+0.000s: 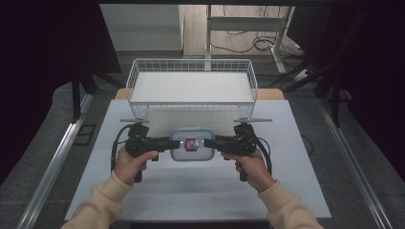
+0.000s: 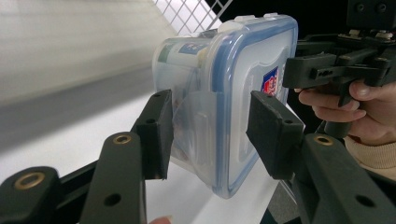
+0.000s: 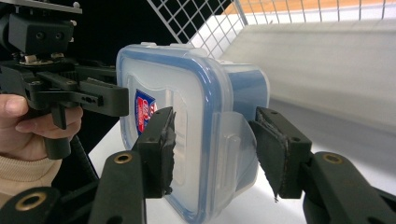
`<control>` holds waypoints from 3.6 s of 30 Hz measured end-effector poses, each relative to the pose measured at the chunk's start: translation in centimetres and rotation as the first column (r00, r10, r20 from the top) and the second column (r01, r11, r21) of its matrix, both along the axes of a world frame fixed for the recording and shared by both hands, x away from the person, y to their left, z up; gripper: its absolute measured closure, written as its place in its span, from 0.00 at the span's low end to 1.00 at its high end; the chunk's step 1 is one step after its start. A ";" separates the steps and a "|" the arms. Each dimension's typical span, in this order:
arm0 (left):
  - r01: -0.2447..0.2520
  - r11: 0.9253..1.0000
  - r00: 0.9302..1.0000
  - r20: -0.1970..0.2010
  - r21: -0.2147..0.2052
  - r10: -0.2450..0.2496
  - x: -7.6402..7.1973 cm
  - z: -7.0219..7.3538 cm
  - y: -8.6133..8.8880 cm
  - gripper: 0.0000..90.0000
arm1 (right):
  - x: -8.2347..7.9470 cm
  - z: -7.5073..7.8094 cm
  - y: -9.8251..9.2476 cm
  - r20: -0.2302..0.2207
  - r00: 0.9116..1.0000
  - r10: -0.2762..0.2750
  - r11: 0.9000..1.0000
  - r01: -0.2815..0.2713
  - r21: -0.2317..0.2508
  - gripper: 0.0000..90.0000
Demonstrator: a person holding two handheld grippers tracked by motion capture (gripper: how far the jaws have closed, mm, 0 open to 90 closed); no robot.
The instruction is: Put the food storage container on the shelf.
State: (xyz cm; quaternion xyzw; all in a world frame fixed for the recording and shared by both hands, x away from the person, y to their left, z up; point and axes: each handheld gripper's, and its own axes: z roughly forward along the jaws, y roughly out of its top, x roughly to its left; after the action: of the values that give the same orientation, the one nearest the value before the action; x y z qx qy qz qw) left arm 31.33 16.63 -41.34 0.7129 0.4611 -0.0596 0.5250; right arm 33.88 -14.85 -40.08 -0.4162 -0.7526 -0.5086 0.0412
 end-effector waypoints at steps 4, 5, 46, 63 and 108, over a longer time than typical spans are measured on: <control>-0.001 1.000 1.000 0.013 0.001 0.001 0.1 0.7 0.0 0.58 | 0.2 0.7 0.0 0.014 1.000 0.002 1.000 -0.002 -0.002 0.55; -0.001 1.000 1.000 0.019 0.002 0.001 0.2 0.9 0.0 0.58 | 0.3 1.0 0.0 0.020 1.000 0.003 1.000 -0.003 -0.003 0.55; -0.014 0.999 0.980 0.200 -0.042 0.022 8.3 11.0 1.5 0.58 | 8.4 12.7 1.4 0.205 0.978 0.023 1.000 -0.019 -0.023 0.56; -0.003 1.000 0.992 0.124 -0.029 0.007 14.6 9.6 2.2 0.58 | 14.1 11.3 2.1 0.137 0.991 0.010 1.000 -0.006 -0.023 0.56; -0.131 0.967 0.977 -0.192 -0.220 0.088 20.4 5.7 2.4 0.53 | 20.4 7.9 2.3 -0.274 0.946 -0.174 0.982 0.188 0.025 0.50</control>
State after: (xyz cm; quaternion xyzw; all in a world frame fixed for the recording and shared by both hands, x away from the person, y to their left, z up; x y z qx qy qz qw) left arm 51.78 18.99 -35.66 0.6119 0.5355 -0.1482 0.5629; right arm 54.27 -12.60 -32.14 -0.5478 -0.6855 -0.4674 0.1073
